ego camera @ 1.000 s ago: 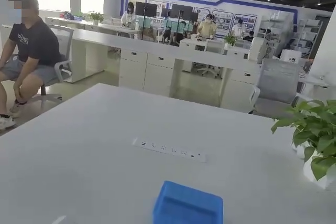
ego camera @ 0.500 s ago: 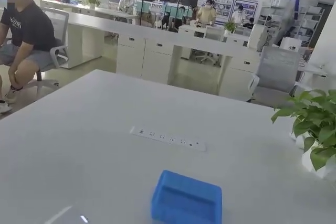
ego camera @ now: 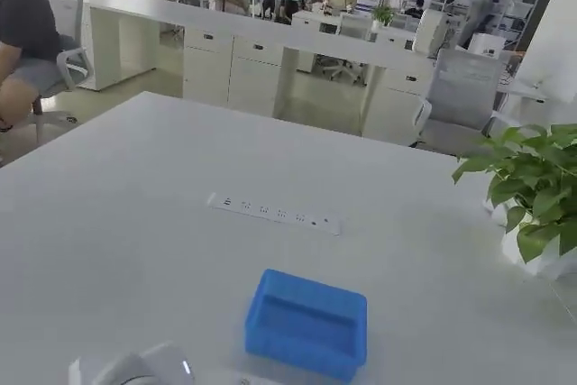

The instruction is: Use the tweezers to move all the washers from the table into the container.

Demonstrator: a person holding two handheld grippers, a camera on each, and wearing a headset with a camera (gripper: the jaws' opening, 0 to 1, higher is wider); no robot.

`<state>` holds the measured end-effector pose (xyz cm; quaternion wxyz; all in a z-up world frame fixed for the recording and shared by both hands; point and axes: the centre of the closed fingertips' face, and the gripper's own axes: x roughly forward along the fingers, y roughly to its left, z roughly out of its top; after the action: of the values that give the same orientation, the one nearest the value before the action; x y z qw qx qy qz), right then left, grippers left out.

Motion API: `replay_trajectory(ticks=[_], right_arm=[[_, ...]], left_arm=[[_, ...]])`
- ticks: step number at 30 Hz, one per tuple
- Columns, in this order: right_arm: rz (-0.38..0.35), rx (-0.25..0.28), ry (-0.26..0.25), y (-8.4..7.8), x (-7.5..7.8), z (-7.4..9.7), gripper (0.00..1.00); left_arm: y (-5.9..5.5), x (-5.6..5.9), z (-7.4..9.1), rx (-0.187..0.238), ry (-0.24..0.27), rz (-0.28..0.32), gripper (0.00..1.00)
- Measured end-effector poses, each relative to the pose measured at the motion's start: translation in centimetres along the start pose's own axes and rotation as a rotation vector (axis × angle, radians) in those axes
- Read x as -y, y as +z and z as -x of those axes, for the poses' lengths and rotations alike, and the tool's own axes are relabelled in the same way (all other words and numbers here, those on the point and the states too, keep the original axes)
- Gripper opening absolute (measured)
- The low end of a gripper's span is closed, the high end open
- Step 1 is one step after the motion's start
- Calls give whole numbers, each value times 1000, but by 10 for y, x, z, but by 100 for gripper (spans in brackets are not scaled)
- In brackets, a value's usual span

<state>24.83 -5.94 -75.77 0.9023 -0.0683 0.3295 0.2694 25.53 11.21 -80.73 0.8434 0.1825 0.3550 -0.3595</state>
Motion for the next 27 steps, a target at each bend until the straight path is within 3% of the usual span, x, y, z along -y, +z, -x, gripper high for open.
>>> replay_trajectory(ticks=[3, 9, 15, 21, 27], right_arm=[[-1, -11, 0, -3, 2, -1, 79], [-8, -24, -3, -6, 7, -2, 78], [-17, -39, -1, -10, 8, -4, 78], [-19, -53, 4, -14, 8, -6, 77], [-5, -64, 10, -15, 6, -9, 77]], left_arm=[[1, 6, -15, -6, -50, -28, 26], [-1, 9, -34, -20, -90, -88, 15], [-12, 14, -53, -63, -137, -116, 12], [-12, 18, -59, -66, -166, -139, 7], [-14, 20, -65, -76, -181, -144, 10]])
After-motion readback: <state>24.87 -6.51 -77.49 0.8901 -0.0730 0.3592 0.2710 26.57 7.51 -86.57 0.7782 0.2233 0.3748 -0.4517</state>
